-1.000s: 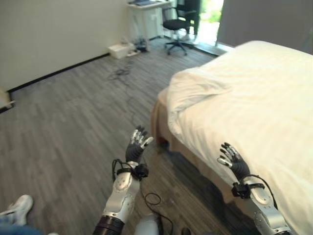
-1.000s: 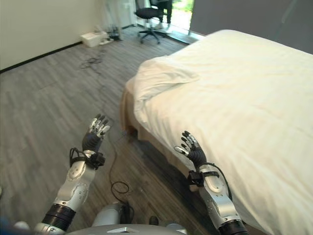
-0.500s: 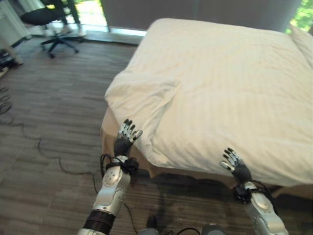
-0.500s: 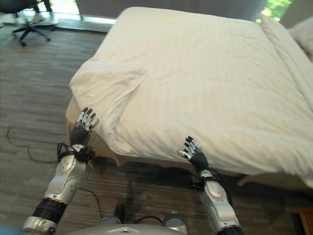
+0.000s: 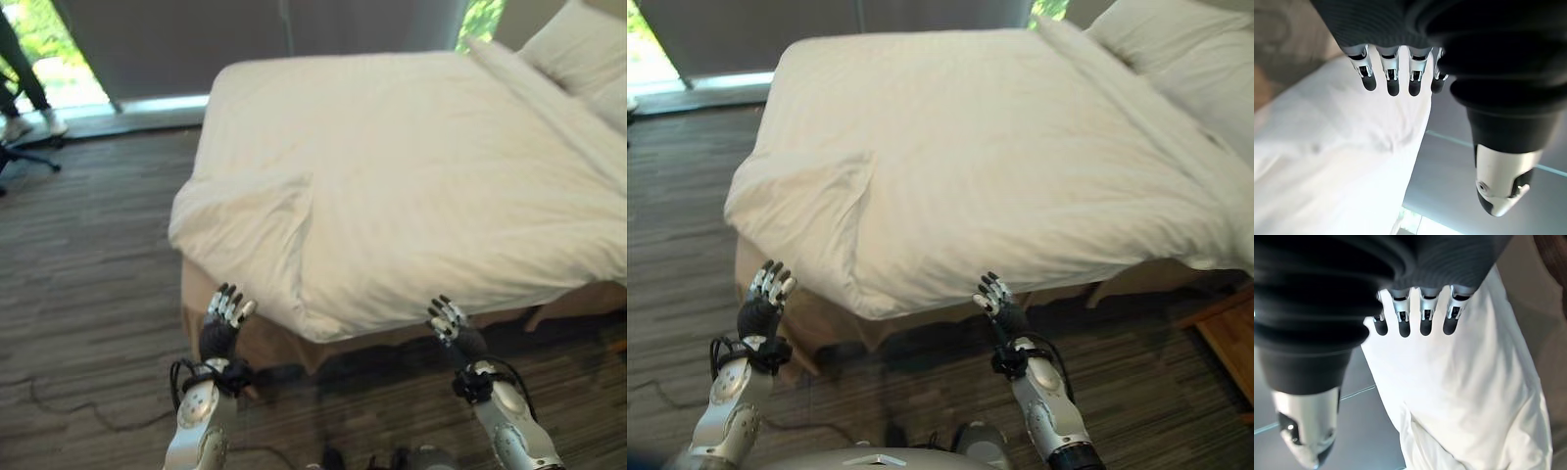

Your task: Making the bed.

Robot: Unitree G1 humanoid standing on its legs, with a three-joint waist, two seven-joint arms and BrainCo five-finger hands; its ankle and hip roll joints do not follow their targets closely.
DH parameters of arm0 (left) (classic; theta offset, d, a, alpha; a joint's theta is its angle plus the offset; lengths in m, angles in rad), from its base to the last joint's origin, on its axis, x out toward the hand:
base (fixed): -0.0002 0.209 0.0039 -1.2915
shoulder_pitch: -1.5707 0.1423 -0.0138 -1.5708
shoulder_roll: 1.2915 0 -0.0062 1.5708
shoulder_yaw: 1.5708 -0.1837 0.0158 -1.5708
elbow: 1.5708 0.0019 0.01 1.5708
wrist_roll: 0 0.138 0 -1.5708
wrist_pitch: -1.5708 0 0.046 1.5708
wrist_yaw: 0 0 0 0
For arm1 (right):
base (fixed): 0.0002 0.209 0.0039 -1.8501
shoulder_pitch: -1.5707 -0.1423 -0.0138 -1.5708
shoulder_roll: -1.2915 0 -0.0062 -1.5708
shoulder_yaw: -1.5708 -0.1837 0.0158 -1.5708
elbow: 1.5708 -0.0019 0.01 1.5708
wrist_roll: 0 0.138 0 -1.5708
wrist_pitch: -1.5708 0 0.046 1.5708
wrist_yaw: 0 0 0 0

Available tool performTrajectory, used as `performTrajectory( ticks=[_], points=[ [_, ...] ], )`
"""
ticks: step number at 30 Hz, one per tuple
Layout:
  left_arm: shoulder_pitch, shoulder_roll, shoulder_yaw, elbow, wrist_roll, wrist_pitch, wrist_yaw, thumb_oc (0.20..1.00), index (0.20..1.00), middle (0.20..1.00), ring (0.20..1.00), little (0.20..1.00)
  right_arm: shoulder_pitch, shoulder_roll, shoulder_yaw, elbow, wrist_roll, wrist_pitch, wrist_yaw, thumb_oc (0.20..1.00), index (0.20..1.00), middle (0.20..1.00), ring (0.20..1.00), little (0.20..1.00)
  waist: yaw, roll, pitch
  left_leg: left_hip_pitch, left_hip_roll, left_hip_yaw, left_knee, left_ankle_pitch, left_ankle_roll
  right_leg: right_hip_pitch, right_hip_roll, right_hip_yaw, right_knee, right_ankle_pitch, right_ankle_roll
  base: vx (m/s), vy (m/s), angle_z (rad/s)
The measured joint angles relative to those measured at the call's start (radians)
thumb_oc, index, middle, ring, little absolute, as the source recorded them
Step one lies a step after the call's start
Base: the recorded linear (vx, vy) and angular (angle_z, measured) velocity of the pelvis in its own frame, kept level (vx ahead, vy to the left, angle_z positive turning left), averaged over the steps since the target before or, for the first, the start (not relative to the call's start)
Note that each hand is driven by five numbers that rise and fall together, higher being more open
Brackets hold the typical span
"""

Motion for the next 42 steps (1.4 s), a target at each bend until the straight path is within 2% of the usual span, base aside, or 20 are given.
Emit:
performTrajectory(
  ticks=[6,7,9,12,14,17,18,22,26,28,29,30,31,33,34,38,39,40,41,42],
  points=[
    [-0.002,-0.013,-0.068,0.001,-0.035,0.019,-0.035,1.0,1.0,1.0,1.0,1.0,0.019,-0.05,-0.026,0.009,-0.018,0.002,-0.009,1.0,1.0,1.0,1.0,1.0,0.002,0.037,0.007,-0.077,0.021,-0.171,0.128,0.0,-0.023,-0.028,0.017,0.068,-0.036,0.028,-0.036,0.01,0.023,-0.31],
    [-0.011,-0.012,-0.066,-0.001,-0.037,0.019,-0.036,1.0,1.0,1.0,1.0,1.0,0.018,-0.051,-0.026,0.009,-0.024,0.001,-0.008,1.0,1.0,1.0,1.0,1.0,-0.001,0.049,0.02,-0.105,0.009,-0.238,0.194,-0.001,-0.027,-0.039,0.016,0.097,-0.033,0.041,-0.048,0.0,0.089,-0.81],
    [-0.021,-0.012,-0.06,0.001,-0.037,0.018,-0.041,1.0,1.0,1.0,1.0,1.0,0.021,-0.066,-0.008,0.011,-0.033,0.004,-0.002,1.0,1.0,1.0,1.0,1.0,0.003,0.034,0.052,-0.174,-0.014,-0.445,0.343,-0.048,-0.109,-0.045,0.005,0.16,-0.044,0.07,-0.046,0.04,0.148,-0.9],
    [-0.057,-0.015,-0.058,0.025,-0.037,0.017,-0.042,1.0,1.0,1.0,1.0,1.0,0.02,-0.091,-0.006,0.014,-0.042,0.008,0.001,1.0,1.0,1.0,1.0,1.0,-0.026,0.029,0.06,-0.167,0.076,-0.572,0.372,-0.071,-0.15,-0.052,0.006,0.192,-0.037,0.07,-0.038,0.04,0.262,-0.41],
    [-0.083,-0.015,-0.057,0.04,-0.038,0.007,-0.04,1.0,1.0,1.0,1.0,1.0,-0.004,-0.109,-0.021,0.015,-0.042,0.009,0.018,1.0,1.0,1.0,1.0,1.0,-0.026,0.041,0.065,-0.114,0.197,-0.625,0.344,-0.06,-0.185,-0.084,0.011,0.251,0.012,0.058,-0.02,0.02,0.343,-0.68],
    [-0.105,-0.027,-0.068,0.053,-0.038,0.002,-0.039,1.0,1.0,1.0,1.0,1.0,-0.012,-0.132,-0.033,0.017,-0.042,0.012,0.019,1.0,1.0,1.0,1.0,1.0,-0.046,0.058,0.073,-0.045,0.231,-0.665,0.298,-0.021,-0.213,-0.115,-0.005,0.301,0.05,0.057,0.02,-0.04,0.473,-0.52],
    [-0.125,-0.022,-0.066,0.06,-0.038,0.002,-0.032,1.0,1.0,1.0,1.0,1.0,-0.024,-0.12,-0.053,0.017,-0.042,0.018,0.019,1.0,1.0,1.0,1.0,1.0,-0.052,0.056,0.082,0.008,0.203,-0.71,0.257,-0.091,-0.27,-0.135,-0.039,0.349,0.071,0.064,0.042,-0.08,0.441,-0.63],
    [-0.192,-0.012,-0.115,0.102,-0.038,-0.002,-0.026,1.0,1.0,1.0,1.0,1.0,0.033,-0.096,-0.068,0.017,-0.041,0.024,0.02,1.0,1.0,1.0,1.0,1.0,-0.065,0.026,0.087,0.02,0.074,-0.679,0.312,-0.225,-0.195,-0.195,-0.14,0.414,0.108,0.134,0.109,-0.16,0.489,-0.45],
    [-0.238,0.012,-0.134,0.109,-0.036,-0.007,-0.03,1.0,1.0,1.0,1.0,1.0,0.102,0.014,-0.134,0.012,-0.04,0.02,0.008,1.0,1.0,1.0,1.0,1.0,-0.114,0.007,0.094,0.016,-0.048,-0.557,0.266,-0.302,-0.132,-0.228,-0.254,0.443,-0.035,0.407,0.074,-0.39,0.543,-0.56],
    [-0.186,0.035,-0.106,0.079,-0.026,-0.006,-0.031,1.0,1.0,1.0,1.0,1.0,0.096,0.065,-0.124,0.044,-0.027,0.019,-0.008,1.0,1.0,1.0,1.0,1.0,-0.079,0.005,0.114,-0.031,-0.071,-0.383,0.303,-0.287,-0.053,-0.314,-0.196,0.347,-0.097,0.635,-0.05,-0.5,0.498,-1.53],
    [-0.162,0.034,-0.101,0.092,-0.019,-0.002,-0.039,1.0,1.0,1.0,1.0,1.0,0.133,0.091,-0.114,0.032,-0.013,0.015,-0.014,1.0,1.0,1.0,1.0,1.0,-0.066,0.004,0.118,-0.043,-0.057,-0.351,0.287,-0.271,-0.031,-0.322,-0.2,0.234,-0.078,0.57,0.006,-0.55,0.561,-1.14],
    [-0.165,-0.016,-0.096,0.115,-0.019,0.002,-0.046,1.0,1.0,1.0,1.0,1.0,0.22,0.077,-0.104,0.035,0.007,0.007,-0.011,1.0,1.0,1.0,1.0,1.0,-0.083,0.031,0.126,-0.077,-0.075,-0.368,0.284,-0.242,0.051,-0.313,-0.183,0.19,0.162,0.333,0.09,-0.37,0.402,-0.3],
    [-0.153,-0.023,-0.098,0.114,-0.019,0.005,-0.054,1.0,1.0,1.0,1.0,1.0,0.226,0.054,-0.086,0.047,0.007,0.031,-0.01,1.0,1.0,1.0,1.0,1.0,-0.078,0.048,0.13,-0.074,-0.072,-0.372,0.261,-0.209,0.028,-0.311,-0.154,0.211,0.25,0.23,0.091,-0.33,0.354,0.19],
    [-0.139,-0.023,-0.094,0.106,-0.019,0.007,-0.059,1.0,1.0,1.0,1.0,1.0,0.216,0.021,-0.088,0.031,0.007,0.038,0.002,1.0,1.0,1.0,1.0,1.0,-0.07,0.085,0.133,-0.09,-0.067,-0.365,0.209,-0.15,0.054,-0.25,-0.134,0.194,0.274,0.161,0.11,-0.3,0.318,-0.34],
    [-0.106,-0.01,-0.057,0.081,-0.015,0.015,-0.064,1.0,1.0,1.0,1.0,1.0,0.18,0.01,-0.114,0.015,0.001,0.038,0.021,1.0,1.0,1.0,1.0,1.0,-0.035,0.107,0.146,-0.085,-0.066,-0.319,0.157,-0.098,0.063,-0.211,-0.122,0.194,0.413,0.06,0.109,-0.33,0.262,-0.56],
    [-0.075,0.021,-0.022,0.068,0.002,0.028,-0.063,1.0,1.0,1.0,1.0,1.0,0.106,0.001,-0.119,0.007,-0.007,0.028,0.018,1.0,1.0,1.0,1.0,1.0,0.029,0.109,0.131,-0.087,-0.077,-0.275,0.052,-0.021,0.001,-0.078,-0.086,0.154,0.399,-0.023,0.103,-0.19,0.066,-0.64],
    [-0.067,0.022,-0.02,0.059,0.003,0.029,-0.064,1.0,1.0,1.0,1.0,1.0,0.067,0.003,-0.109,0.0,-0.009,0.025,0.019,1.0,1.0,1.0,1.0,1.0,0.047,0.099,0.123,-0.095,-0.076,-0.252,0.0,-0.033,-0.086,-0.006,-0.028,0.121,0.265,-0.045,0.062,-0.18,-0.052,-0.44],
    [-0.066,0.04,-0.017,0.053,0.003,0.029,-0.065,1.0,1.0,1.0,1.0,1.0,0.06,0.019,-0.091,-0.01,-0.01,0.02,0.019,1.0,1.0,1.0,1.0,1.0,0.049,0.032,0.107,-0.136,-0.105,-0.196,0.049,-0.108,-0.165,0.025,-0.059,0.111,0.142,-0.031,0.018,-0.2,-0.085,-0.79],
    [-0.055,0.006,-0.011,0.057,0.002,0.03,-0.064,1.0,1.0,1.0,1.0,1.0,0.043,-0.002,-0.061,-0.031,-0.024,0.019,0.018,1.0,1.0,1.0,1.0,1.0,0.067,0.026,0.081,-0.227,-0.015,-0.298,0.327,-0.136,-0.011,0.031,-0.077,0.026,0.028,-0.053,0.017,-0.18,-0.084,-0.91],
    [-0.034,-0.017,-0.015,0.062,0.001,0.032,-0.064,1.0,1.0,1.0,1.0,1.0,0.04,0.004,-0.05,-0.019,-0.029,0.021,0.018,1.0,1.0,1.0,1.0,1.0,0.074,0.029,0.062,-0.204,-0.015,-0.289,0.262,-0.118,-0.02,0.033,-0.077,0.033,-0.006,-0.032,0.052,-0.14,-0.079,-1.02]
  ],
)
